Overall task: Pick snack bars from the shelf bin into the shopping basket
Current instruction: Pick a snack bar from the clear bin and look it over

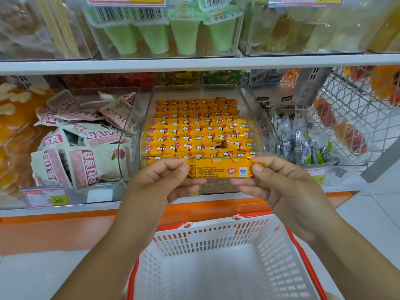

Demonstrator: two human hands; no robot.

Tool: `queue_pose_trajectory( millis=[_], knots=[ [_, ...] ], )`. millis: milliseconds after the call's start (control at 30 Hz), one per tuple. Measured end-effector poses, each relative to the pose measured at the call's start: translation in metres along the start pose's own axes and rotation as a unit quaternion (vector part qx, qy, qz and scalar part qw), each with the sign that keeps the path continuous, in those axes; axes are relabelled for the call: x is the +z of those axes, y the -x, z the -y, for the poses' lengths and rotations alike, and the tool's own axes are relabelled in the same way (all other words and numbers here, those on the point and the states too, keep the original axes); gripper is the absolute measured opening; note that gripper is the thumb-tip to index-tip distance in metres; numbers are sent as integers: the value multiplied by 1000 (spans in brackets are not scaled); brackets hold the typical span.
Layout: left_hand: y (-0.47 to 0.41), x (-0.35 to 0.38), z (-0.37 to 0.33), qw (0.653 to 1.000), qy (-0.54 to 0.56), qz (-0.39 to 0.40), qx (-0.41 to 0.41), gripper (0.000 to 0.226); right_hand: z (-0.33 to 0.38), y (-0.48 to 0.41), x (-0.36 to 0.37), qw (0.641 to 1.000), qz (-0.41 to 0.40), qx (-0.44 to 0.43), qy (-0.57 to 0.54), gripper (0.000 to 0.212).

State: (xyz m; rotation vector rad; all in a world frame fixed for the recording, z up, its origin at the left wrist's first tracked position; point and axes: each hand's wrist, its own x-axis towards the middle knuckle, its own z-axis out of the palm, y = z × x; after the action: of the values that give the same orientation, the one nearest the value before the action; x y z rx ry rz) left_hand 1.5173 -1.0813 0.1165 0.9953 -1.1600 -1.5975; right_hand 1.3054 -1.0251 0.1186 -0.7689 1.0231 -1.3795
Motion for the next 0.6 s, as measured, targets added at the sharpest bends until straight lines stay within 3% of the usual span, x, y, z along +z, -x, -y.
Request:
queue_pose_trajectory(
  millis=[200, 367, 500, 600],
  knots=[
    [1, -5, -5, 999, 5, 40, 6, 30, 5, 0, -4, 998, 26, 12, -55, 42],
    [-1, -5, -2, 999, -25, 23, 28, 15, 1, 0, -2, 1000, 5, -14, 8, 21],
    [-2, -4, 0, 999, -20, 24, 13, 11, -3, -1, -5, 997, -6, -57, 54, 32],
    [-1, 0, 1, 1000, -4, 14, 8, 10, -3, 0, -3, 998, 5, -62, 20, 13]
  ],
)
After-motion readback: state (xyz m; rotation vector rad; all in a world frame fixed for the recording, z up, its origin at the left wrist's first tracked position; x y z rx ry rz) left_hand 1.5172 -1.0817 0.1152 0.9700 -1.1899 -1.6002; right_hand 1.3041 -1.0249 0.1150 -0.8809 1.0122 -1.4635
